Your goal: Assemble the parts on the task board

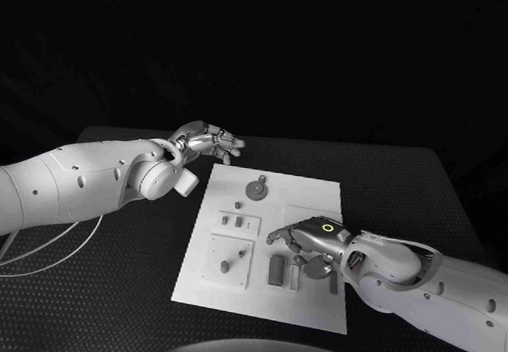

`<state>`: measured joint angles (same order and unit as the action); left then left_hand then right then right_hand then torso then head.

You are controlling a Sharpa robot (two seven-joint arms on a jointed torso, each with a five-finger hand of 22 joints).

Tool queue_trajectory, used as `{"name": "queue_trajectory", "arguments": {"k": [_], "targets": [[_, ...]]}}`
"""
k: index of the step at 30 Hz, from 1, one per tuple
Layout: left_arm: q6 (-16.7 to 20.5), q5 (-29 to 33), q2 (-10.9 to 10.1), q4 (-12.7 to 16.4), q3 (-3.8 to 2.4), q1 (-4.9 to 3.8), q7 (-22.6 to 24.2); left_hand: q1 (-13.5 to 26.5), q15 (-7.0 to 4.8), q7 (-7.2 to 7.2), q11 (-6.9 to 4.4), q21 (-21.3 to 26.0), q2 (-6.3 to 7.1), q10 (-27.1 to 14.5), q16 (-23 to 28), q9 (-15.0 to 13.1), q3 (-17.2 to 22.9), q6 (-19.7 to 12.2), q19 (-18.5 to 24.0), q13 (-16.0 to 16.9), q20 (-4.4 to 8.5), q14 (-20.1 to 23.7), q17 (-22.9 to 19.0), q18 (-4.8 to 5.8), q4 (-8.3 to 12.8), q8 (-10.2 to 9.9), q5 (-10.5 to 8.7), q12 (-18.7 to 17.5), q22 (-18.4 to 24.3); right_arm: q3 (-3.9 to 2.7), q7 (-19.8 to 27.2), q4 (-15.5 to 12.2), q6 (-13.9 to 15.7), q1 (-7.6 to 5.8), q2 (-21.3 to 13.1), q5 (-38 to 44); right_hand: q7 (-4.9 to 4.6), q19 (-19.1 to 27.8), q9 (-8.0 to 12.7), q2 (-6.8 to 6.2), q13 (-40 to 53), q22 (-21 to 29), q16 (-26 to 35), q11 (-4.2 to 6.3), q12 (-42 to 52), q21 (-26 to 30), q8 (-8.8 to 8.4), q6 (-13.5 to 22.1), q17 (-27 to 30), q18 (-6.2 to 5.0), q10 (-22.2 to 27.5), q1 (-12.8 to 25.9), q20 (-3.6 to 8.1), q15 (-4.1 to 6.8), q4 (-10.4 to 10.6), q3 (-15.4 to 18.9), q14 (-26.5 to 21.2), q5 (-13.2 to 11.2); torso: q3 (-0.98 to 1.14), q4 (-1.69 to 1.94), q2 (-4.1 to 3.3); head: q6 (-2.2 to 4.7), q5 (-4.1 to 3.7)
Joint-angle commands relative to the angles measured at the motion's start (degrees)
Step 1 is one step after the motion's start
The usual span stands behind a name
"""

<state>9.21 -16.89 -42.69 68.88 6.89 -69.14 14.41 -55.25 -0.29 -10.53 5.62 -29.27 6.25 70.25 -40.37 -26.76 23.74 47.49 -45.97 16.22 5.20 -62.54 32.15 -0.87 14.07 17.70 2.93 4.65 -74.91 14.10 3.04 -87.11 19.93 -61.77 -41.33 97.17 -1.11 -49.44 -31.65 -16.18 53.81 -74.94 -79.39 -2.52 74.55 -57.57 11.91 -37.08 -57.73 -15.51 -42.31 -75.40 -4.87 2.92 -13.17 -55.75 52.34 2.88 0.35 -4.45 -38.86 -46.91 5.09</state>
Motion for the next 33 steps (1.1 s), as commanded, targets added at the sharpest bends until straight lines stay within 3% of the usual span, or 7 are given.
{"name": "queue_trajectory", "arguments": {"k": [1, 4, 10, 17, 24, 29, 33], "targets": [[-0.61, 0.01, 0.06, 0.11, -0.03, -0.04, 0.58, 0.43, 0.46, 0.11, 0.11, 0.33, -0.03, -0.33, 0.26, 0.08, -0.09, -0.36, -0.34, 0.09, 0.24, -0.12, 0.07, 0.51, -0.23, 0.02, -0.11, -0.06, -0.87, -0.01, 2.91, -0.27, 3.19, -0.71, -0.95, -10.92, -2.09, -0.42, -0.42, 0.20, -0.12, -0.86, -0.39, 0.10, 0.33, -0.46, 1.41, -1.85, 0.13, 0.51, -0.65, 2.52, -0.03, 0.01, 0.04, 1.81, 0.51, 0.02, 0.00, -0.07, 0.00, 0.30, -0.15], [-0.41, 0.01, 0.04, 0.12, -0.03, -0.04, 0.81, 0.43, 0.47, 0.11, 0.11, 0.34, -0.04, -0.32, 0.27, 0.08, -0.09, -0.35, -0.34, 0.09, 0.23, -0.12, 0.08, 0.51, -0.23, 0.03, -0.11, -0.05, -0.87, 0.00, 3.13, -0.44, 2.79, -1.60, -1.93, -16.21, -4.56, -0.87, -0.71, 0.08, -0.27, -0.86, -0.56, 0.14, 0.44, -0.76, 2.47, -3.46, 0.21, 0.51, -0.92, 6.40, 0.00, 0.07, 1.30, 4.81, 0.74, -0.06, 0.03, -0.10, 0.02, 0.50, -0.39], [-0.13, 0.01, -0.03, 0.21, -0.03, -0.04, 1.11, 0.40, 0.47, 0.14, 0.09, 0.36, -0.04, -0.27, 0.31, 0.06, -0.08, -0.27, -0.33, 0.11, 0.23, -0.09, 0.10, 0.52, -0.21, 0.09, -0.11, -0.02, -0.89, 0.02, 2.33, -0.30, -2.34, -3.99, -4.27, -30.20, -7.41, -1.61, -1.70, 0.63, -0.69, -0.69, -0.77, -0.09, 0.51, -1.05, 4.73, -7.10, 0.45, 0.51, -1.59, 13.20, 0.47, 0.22, 4.43, 10.92, 1.17, -0.12, 0.04, -0.12, 0.04, 0.94, -0.85], [0.29, 0.02, -0.14, 0.41, -0.03, -0.04, 1.88, 0.40, 0.50, 0.18, 0.05, 0.43, -0.05, -0.14, 0.41, 0.02, -0.09, -0.16, -0.28, 0.15, 0.20, 0.01, 0.13, 0.54, -0.20, 0.18, -0.11, 0.06, -0.91, 0.04, -2.61, 1.63, -10.60, -4.84, -7.22, -39.16, -6.73, -2.99, -3.95, 3.79, -1.55, -0.12, -0.46, 0.61, 0.45, -0.96, 8.75, -14.59, 1.53, 0.51, -4.18, 16.91, 1.54, 0.89, 5.08, 16.43, 3.40, -0.11, 0.08, -0.08, 0.04, 1.36, -1.40], [0.34, 0.03, -0.49, 0.64, -0.02, -0.04, 2.02, 0.41, 0.55, 0.25, 0.00, 0.53, -0.08, -0.04, 0.55, -0.02, -0.09, -0.01, -0.19, 0.18, 0.16, 0.14, 0.16, 0.57, -0.20, 0.30, -0.11, 0.13, -0.93, 0.07, -11.04, 0.69, -18.39, -6.09, -11.92, -42.00, -5.85, -5.85, -4.91, 4.48, -2.49, 0.78, 0.24, 1.64, -0.27, -0.92, 8.83, -16.34, 2.67, 0.51, -7.91, 22.83, 2.99, 2.02, 9.46, 16.54, 7.09, -0.08, 0.08, -0.16, 0.02, 1.52, -1.84], [0.40, 0.03, -0.47, 0.64, -0.02, -0.03, 2.00, 0.39, 0.56, 0.27, -0.01, 0.57, -0.12, 0.00, 0.58, -0.03, -0.08, 0.02, -0.17, 0.20, 0.15, 0.16, 0.17, 0.57, -0.19, 0.33, -0.11, 0.16, -0.94, 0.08, -13.59, -1.31, -21.92, -6.13, -13.18, -41.08, -4.64, -9.24, -4.98, 6.15, -3.20, 1.42, 1.03, 2.80, -1.52, -1.50, 8.31, -18.25, 3.16, 0.51, -12.73, 26.40, 5.02, 3.37, 9.83, 15.93, 11.41, 0.18, 0.11, -0.23, 0.02, 1.55, -2.15], [0.32, 0.03, -0.39, 0.56, -0.01, -0.03, 1.94, 0.38, 0.56, 0.28, -0.02, 0.58, -0.14, 0.02, 0.60, -0.04, -0.07, 0.05, -0.16, 0.20, 0.15, 0.17, 0.18, 0.57, -0.18, 0.35, -0.11, 0.17, -0.94, 0.09, -15.42, -3.18, -23.08, -6.12, -13.52, -40.64, -4.39, -11.19, -3.51, 7.39, -3.79, 2.20, 2.73, 3.31, -4.38, -1.14, 6.76, -19.83, 2.64, 0.51, -16.47, 29.47, 6.15, 3.77, 7.33, 14.58, 14.03, 0.39, 0.18, -0.25, 0.02, 1.61, -2.32]]}}
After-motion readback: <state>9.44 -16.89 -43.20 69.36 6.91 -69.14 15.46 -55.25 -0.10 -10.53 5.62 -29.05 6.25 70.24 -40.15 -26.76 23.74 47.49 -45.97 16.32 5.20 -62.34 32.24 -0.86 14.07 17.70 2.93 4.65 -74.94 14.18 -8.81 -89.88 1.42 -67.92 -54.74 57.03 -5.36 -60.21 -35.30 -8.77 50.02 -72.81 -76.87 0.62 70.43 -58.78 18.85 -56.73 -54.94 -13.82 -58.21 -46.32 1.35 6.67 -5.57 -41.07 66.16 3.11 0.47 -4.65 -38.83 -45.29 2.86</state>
